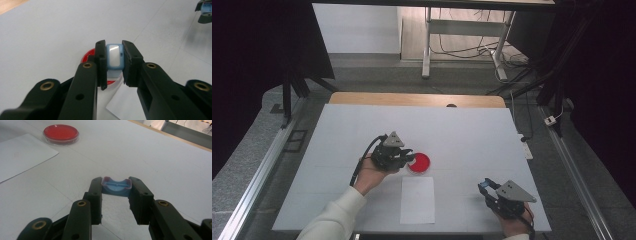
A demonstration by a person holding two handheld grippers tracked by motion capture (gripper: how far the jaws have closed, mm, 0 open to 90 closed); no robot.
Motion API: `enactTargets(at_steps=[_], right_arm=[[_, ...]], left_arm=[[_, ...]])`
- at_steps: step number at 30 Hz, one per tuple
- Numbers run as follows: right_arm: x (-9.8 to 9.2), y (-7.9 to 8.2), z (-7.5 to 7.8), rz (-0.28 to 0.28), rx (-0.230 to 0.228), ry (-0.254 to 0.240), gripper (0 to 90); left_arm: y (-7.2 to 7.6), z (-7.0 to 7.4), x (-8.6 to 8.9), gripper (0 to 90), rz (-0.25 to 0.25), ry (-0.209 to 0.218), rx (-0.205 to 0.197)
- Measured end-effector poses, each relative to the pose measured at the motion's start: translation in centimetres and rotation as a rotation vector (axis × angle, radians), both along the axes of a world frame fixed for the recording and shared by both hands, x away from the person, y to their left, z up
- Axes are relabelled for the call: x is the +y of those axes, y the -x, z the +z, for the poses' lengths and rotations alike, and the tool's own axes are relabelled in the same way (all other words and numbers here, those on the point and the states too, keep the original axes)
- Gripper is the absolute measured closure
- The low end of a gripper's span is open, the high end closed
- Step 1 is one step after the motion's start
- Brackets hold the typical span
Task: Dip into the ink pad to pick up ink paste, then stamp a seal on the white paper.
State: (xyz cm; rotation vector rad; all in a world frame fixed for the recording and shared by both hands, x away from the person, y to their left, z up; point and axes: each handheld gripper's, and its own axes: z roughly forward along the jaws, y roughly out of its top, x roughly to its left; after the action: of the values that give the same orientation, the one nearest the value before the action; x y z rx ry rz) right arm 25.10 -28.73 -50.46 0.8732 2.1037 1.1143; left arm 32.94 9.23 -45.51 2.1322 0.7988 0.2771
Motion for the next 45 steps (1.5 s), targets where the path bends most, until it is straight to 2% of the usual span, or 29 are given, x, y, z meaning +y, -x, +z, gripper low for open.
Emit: enactTargets(at_steps=[5,17,45], right_arm=[[0.1,-0.1,0.0,0.006,-0.001,0.000,63.9],[0.1,-0.1,0.0,0.004,-0.002,0.001,63.9],[0.1,0.0,0.0,0.000,0.002,0.002,63.9]], left_arm=[[0.5,-0.1,0.2,75.8,-0.019,-0.002,0.004],[2.1,0.0,0.3,75.7,-0.078,0.028,0.015],[3.9,-0.1,-0.6,75.7,-0.153,0.013,0.019]])
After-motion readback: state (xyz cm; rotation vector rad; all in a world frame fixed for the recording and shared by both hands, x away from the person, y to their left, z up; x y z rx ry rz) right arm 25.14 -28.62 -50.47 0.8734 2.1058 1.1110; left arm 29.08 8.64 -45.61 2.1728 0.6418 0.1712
